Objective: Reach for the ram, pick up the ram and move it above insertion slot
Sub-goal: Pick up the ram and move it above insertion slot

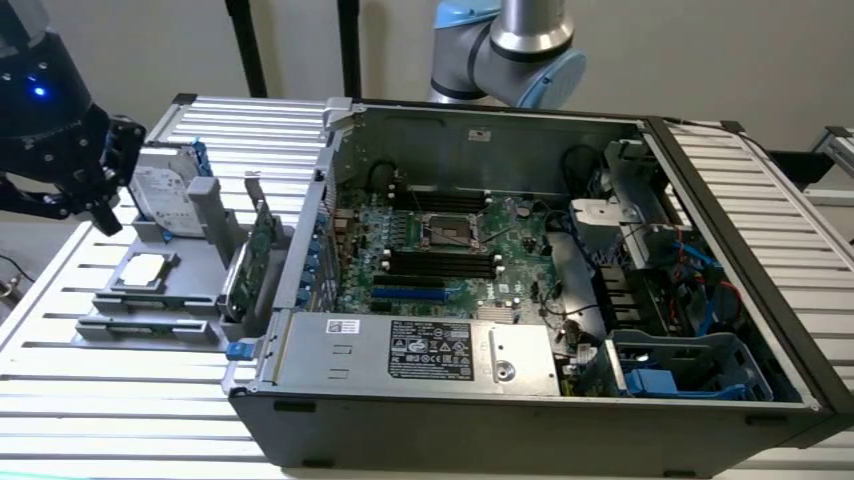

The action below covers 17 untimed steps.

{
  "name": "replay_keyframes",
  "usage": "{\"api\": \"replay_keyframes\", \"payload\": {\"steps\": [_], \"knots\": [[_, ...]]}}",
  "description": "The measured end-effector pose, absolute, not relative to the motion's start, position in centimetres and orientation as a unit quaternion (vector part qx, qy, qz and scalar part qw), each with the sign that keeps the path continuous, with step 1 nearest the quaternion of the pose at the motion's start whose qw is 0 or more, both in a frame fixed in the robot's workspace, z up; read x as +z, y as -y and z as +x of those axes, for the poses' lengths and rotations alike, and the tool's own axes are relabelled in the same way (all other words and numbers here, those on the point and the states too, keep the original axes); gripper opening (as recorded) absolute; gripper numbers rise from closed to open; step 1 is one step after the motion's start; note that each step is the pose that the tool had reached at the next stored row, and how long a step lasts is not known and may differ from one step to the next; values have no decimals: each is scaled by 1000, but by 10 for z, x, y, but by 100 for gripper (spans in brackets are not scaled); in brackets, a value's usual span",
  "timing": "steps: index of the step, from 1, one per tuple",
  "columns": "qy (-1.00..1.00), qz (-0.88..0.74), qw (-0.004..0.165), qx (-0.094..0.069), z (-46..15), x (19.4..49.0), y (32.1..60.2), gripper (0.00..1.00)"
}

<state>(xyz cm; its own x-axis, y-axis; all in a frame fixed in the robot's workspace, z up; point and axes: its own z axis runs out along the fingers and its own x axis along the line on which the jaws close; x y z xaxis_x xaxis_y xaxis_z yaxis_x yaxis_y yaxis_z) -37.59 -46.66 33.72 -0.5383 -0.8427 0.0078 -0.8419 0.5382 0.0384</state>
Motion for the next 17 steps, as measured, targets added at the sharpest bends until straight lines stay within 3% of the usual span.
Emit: {"api": "replay_keyframes", "payload": {"steps": [17], "knots": [[793, 609, 14, -13, -376, 337, 467, 11]]}}
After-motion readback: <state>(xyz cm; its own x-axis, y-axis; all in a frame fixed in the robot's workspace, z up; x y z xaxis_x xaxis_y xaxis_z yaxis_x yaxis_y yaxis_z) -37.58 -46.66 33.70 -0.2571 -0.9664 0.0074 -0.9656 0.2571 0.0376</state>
